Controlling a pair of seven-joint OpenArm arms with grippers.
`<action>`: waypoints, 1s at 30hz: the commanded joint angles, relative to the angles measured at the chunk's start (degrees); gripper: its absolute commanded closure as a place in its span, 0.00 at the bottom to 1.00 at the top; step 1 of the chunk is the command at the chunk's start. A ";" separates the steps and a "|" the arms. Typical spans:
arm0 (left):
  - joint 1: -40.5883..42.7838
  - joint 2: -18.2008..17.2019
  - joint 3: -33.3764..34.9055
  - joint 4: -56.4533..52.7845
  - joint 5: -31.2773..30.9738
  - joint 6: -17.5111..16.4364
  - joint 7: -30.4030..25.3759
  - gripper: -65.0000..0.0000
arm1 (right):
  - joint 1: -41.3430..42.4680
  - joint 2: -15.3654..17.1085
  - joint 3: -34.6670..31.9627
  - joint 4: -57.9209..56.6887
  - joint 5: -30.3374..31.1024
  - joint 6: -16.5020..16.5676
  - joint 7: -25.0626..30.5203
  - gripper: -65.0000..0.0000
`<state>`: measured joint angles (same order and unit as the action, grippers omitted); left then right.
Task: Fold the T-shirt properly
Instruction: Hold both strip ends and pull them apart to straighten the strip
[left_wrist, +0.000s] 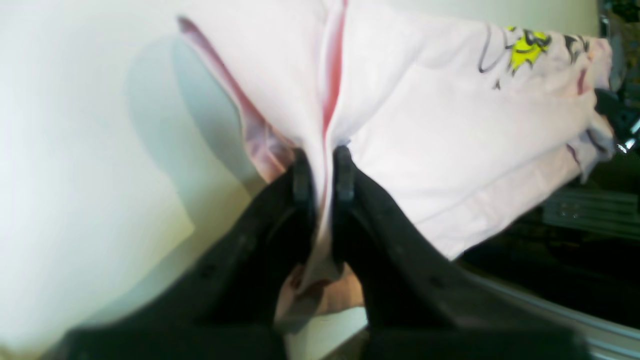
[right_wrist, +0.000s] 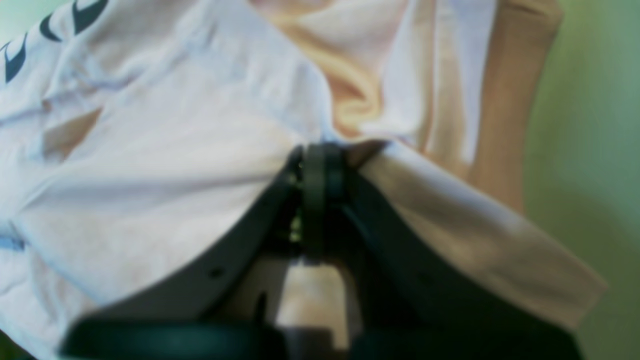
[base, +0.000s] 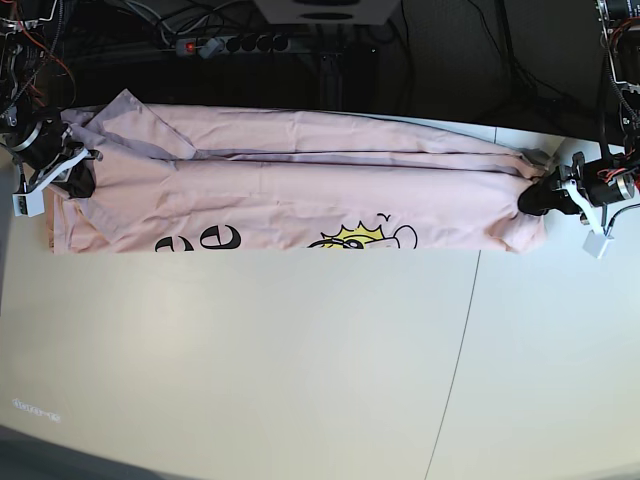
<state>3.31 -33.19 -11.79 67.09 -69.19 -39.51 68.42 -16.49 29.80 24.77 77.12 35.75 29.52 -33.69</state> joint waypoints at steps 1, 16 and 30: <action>-0.31 -1.11 -0.15 0.39 3.69 -0.49 -0.57 1.00 | -0.04 0.96 0.26 -0.09 -1.64 3.72 -2.32 1.00; -1.77 -1.16 -1.92 0.42 4.31 -0.49 -1.09 1.00 | -0.04 0.96 3.48 10.27 2.27 3.72 -2.16 1.00; -6.29 -4.90 -10.29 0.90 0.20 -0.49 1.88 1.00 | -0.22 0.96 10.80 14.01 2.40 3.74 -2.58 1.00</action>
<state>-2.22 -36.69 -21.71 67.00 -67.94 -39.70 71.16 -16.99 29.41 34.81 90.37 37.50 29.58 -37.54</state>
